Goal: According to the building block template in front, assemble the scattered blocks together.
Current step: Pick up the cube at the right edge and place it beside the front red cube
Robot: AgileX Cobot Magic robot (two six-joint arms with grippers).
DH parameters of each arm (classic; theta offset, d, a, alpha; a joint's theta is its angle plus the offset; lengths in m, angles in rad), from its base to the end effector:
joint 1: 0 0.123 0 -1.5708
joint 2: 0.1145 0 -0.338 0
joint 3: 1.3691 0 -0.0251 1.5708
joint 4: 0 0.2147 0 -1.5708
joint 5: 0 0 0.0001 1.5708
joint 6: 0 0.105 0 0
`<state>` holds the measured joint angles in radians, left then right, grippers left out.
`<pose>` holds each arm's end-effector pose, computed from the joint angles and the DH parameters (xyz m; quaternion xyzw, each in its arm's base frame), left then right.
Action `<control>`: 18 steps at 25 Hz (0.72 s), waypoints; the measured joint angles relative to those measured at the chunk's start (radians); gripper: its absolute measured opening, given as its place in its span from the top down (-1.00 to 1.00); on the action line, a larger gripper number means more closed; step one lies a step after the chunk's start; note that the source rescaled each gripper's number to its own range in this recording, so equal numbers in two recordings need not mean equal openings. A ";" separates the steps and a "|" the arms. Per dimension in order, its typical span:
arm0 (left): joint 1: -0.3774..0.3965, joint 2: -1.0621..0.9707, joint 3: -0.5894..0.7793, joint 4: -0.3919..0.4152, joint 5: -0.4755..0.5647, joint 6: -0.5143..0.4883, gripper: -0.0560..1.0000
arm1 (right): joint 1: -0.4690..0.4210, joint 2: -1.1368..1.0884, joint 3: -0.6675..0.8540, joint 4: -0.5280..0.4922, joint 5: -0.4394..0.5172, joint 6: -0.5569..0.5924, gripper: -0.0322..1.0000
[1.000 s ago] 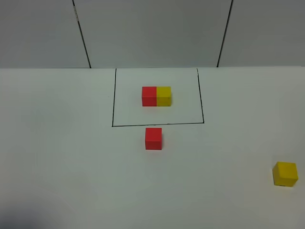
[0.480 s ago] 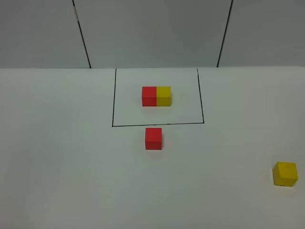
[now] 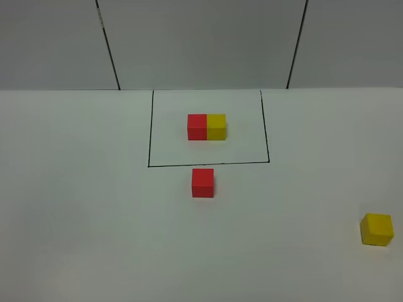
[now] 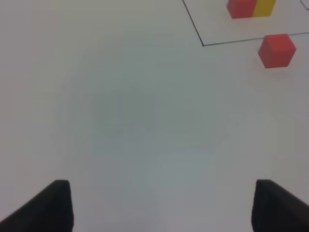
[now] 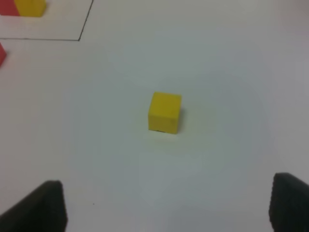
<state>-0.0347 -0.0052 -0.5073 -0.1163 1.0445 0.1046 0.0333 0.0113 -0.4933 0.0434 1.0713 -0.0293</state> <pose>-0.0788 -0.0078 0.2570 0.0609 0.8420 -0.0394 0.5345 -0.0762 0.0015 0.2517 -0.0277 0.8600 0.0227 0.5091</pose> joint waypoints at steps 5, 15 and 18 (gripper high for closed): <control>-0.056 0.000 0.000 0.025 0.000 -0.033 -0.53 | 0.000 0.000 0.000 0.000 0.000 0.000 -0.47; -0.062 0.000 0.000 0.039 0.000 -0.056 -0.53 | 0.000 0.000 0.000 0.000 0.000 0.000 -0.47; -0.062 0.000 0.000 0.040 0.000 -0.057 -0.53 | 0.000 0.000 0.000 0.000 0.000 0.000 -0.47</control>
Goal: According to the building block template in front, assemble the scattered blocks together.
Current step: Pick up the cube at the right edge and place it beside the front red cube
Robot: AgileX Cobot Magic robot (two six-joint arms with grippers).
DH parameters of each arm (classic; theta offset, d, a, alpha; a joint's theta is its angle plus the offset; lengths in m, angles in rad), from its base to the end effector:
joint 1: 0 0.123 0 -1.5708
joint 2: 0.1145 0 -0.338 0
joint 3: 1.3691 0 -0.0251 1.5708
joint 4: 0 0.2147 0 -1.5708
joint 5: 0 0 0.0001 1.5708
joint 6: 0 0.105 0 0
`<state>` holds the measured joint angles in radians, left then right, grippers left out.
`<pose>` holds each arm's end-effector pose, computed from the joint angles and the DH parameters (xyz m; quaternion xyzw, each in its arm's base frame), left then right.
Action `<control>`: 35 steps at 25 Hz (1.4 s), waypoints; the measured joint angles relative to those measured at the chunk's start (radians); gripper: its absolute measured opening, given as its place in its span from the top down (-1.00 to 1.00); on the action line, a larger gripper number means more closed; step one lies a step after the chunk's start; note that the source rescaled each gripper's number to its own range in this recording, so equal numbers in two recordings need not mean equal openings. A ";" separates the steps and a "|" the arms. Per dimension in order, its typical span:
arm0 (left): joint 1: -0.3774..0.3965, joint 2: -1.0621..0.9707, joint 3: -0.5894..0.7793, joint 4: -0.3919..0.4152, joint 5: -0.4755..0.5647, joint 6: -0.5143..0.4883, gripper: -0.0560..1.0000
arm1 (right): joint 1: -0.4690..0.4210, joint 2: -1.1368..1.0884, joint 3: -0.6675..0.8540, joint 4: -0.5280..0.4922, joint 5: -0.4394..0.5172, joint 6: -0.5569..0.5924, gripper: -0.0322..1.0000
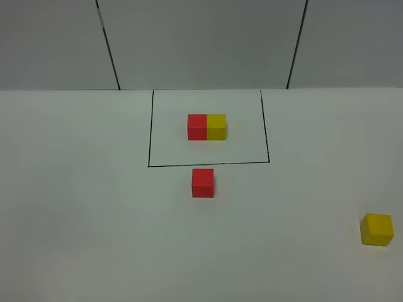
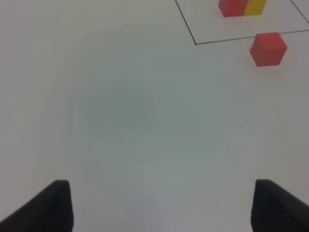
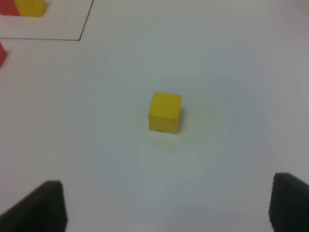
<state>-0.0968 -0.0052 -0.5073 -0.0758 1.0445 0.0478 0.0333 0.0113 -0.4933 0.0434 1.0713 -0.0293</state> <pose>-0.0786 0.0007 0.2567 0.0624 0.8427 -0.0509 0.5323 -0.0762 0.0015 0.2517 -0.0277 0.8600 0.0227 0.5091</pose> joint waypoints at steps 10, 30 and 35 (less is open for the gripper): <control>0.000 0.000 0.000 0.014 0.000 -0.011 -0.53 | 0.000 0.000 0.000 0.000 0.000 0.000 -0.47; 0.000 0.000 0.000 0.076 0.000 -0.107 -0.53 | 0.000 0.000 0.000 0.001 0.000 0.000 -0.47; 0.000 0.000 0.000 0.076 0.000 -0.107 -0.52 | 0.000 0.002 -0.004 0.023 0.014 0.018 -0.47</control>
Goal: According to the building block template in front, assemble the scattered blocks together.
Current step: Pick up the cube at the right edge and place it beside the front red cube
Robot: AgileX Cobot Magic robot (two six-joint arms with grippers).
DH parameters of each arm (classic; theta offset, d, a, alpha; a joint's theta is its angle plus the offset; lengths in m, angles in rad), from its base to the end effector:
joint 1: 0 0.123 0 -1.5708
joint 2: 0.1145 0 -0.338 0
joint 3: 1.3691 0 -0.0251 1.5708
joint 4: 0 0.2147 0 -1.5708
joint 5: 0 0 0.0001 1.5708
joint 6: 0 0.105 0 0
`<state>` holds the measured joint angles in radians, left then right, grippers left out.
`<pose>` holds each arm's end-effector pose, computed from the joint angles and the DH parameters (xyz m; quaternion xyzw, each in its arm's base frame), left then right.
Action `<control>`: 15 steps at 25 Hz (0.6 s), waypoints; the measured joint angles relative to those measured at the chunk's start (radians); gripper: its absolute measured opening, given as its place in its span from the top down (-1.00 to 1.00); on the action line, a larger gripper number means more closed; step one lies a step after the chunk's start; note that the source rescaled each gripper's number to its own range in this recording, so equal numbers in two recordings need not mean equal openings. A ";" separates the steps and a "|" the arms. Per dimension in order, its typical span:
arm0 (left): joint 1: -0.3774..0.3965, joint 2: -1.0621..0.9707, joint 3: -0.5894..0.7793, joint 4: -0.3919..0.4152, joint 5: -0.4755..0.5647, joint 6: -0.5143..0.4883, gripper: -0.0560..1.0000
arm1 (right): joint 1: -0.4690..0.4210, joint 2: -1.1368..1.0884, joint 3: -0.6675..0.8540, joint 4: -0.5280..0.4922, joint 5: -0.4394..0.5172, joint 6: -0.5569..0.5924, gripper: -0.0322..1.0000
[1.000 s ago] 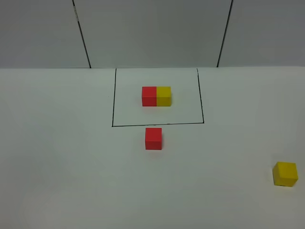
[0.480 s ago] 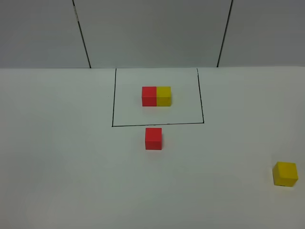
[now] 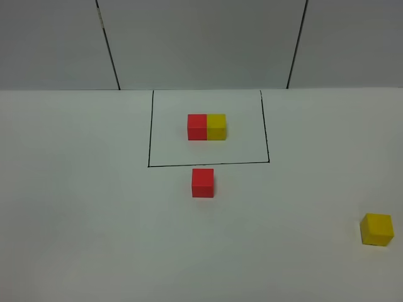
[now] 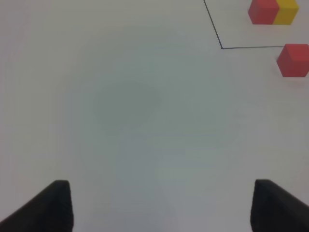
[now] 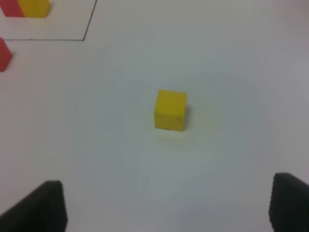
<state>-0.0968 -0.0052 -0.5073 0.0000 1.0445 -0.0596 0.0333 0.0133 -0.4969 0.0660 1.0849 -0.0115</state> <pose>-0.0778 0.0076 0.2565 0.0157 0.8455 -0.0417 0.5321 -0.0770 0.0036 0.2517 -0.0207 0.8629 0.0385 0.5034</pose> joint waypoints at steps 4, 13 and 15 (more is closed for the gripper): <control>0.000 0.000 0.000 0.000 0.000 0.000 -0.52 | 0.000 0.073 -0.023 0.088 0.025 0.011 -0.47; 0.000 0.000 0.000 0.000 0.000 0.000 -0.52 | 0.000 0.650 -0.038 0.297 -0.205 -0.100 -0.47; 0.000 0.000 0.000 0.000 0.000 0.000 -0.52 | 0.000 0.834 -0.067 0.299 -0.283 -0.130 -0.47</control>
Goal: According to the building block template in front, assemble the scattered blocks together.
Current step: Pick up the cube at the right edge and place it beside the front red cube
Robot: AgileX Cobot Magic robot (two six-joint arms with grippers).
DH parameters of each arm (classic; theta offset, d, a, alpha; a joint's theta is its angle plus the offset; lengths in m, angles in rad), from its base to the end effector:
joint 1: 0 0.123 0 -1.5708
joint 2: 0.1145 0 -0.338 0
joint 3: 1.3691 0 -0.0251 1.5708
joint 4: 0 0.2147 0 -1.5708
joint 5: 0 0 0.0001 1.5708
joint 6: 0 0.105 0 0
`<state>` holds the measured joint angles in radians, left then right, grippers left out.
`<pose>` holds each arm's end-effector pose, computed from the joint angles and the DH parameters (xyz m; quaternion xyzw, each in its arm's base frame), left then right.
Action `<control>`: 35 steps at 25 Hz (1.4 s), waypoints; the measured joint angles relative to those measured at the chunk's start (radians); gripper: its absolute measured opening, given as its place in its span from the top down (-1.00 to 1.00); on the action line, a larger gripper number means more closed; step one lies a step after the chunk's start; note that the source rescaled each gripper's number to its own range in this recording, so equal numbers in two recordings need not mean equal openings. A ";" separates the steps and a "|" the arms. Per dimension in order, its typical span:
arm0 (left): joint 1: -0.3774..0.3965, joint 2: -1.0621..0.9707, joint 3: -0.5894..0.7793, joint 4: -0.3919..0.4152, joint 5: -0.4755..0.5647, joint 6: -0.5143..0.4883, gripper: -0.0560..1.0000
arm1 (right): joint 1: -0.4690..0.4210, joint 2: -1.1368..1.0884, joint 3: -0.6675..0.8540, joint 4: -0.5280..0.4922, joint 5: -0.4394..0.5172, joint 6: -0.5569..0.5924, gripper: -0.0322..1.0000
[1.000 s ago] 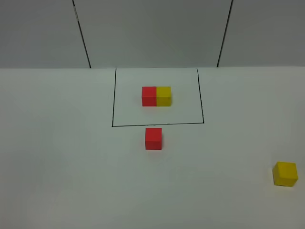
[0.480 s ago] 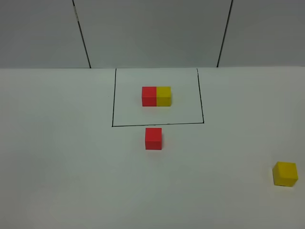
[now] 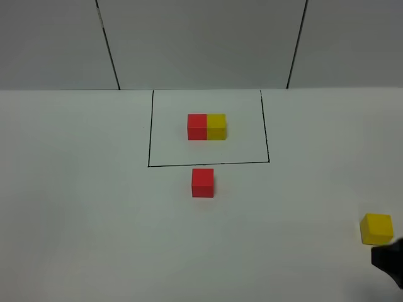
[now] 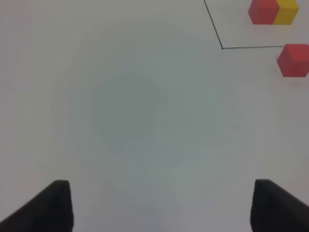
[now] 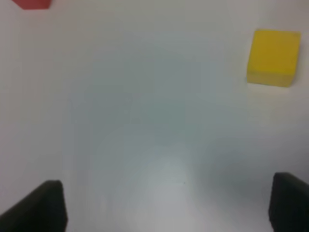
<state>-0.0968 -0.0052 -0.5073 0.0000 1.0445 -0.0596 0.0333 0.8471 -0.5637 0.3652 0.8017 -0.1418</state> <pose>-0.0778 0.0076 0.2565 0.0157 0.8455 -0.0417 0.5321 0.0789 0.0296 0.2996 0.0015 0.9471 0.1455 0.2862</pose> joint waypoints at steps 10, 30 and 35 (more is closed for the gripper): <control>0.000 0.000 0.000 0.000 0.000 0.000 -0.52 | 0.020 0.704 -0.330 -0.034 -0.087 -0.022 -0.47; 0.000 0.000 0.000 0.000 0.000 0.000 -0.52 | 0.020 0.909 -0.377 -0.221 -0.110 0.122 -0.29; 0.000 0.000 0.000 0.000 0.000 0.000 -0.52 | 0.020 0.926 -0.385 -0.247 -0.104 0.128 0.06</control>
<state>-0.0968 -0.0052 -0.5073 0.0000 1.0445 -0.0596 0.0536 1.7735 -0.9488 0.1187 0.6980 -0.0138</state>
